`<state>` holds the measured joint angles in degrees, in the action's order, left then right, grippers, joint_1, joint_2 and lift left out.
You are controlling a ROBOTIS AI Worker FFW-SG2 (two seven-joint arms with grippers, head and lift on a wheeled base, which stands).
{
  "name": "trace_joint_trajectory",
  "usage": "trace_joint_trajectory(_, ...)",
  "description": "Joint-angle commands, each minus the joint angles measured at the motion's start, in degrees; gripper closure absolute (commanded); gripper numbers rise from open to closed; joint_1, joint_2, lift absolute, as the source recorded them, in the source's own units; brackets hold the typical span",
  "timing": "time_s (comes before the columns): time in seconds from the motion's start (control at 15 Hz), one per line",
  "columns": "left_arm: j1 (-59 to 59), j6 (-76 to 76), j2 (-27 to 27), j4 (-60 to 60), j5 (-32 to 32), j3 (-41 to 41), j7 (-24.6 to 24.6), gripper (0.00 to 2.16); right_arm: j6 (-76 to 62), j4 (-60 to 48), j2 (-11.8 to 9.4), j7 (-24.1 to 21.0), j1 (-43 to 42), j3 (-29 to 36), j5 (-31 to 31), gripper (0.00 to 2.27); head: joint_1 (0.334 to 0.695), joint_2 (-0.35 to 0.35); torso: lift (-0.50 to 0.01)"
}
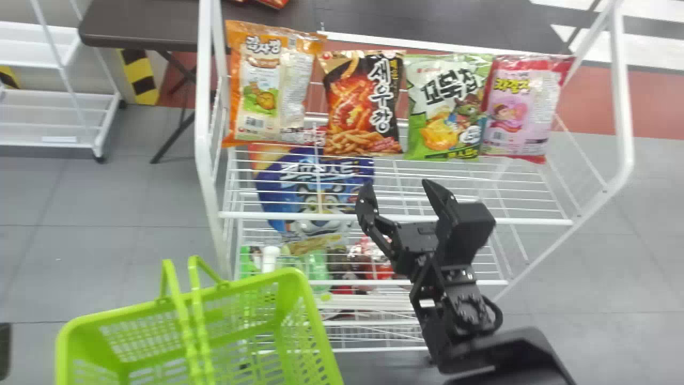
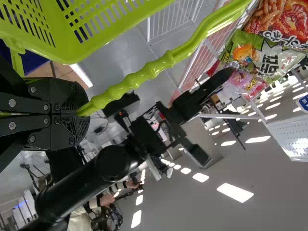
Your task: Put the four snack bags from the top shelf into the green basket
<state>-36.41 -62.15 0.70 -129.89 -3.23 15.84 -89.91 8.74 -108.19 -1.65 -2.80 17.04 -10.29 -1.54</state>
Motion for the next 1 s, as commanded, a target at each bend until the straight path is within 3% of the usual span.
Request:
trace_joint_trajectory(0.0, -0.4, 0.1, 0.4, -0.1, -0.1, -0.3, -0.7, 2.15, 4.1, 4.7, 0.1, 0.0, -7.6, -4.3, 0.5, 0.13, 0.695, -0.053, -0.004)
trace_joint_trajectory(0.4, -0.1, 0.3, 1.1, 0.3, -0.1, -0.8, -0.7, 2.15, 3.2, 22.4, 1.3, -0.1, -24.4, -10.6, 3.4, 0.13, 0.695, 0.081, -0.004)
trace_joint_trajectory(0.67, 0.2, 0.5, 1.7, 1.0, -0.6, -1.0, -0.7, 2.15, 1.2, 34.1, 1.7, 0.3, -33.4, -12.9, 4.6, 0.13, 0.695, 0.121, -0.004)
trace_joint_trajectory(0.93, 0.5, 0.5, 3.3, 1.2, -1.3, -2.5, -0.7, 2.15, -3.2, 45.1, 1.7, 2.9, -40.1, -13.7, 4.5, 0.13, 0.695, 0.118, -0.004)
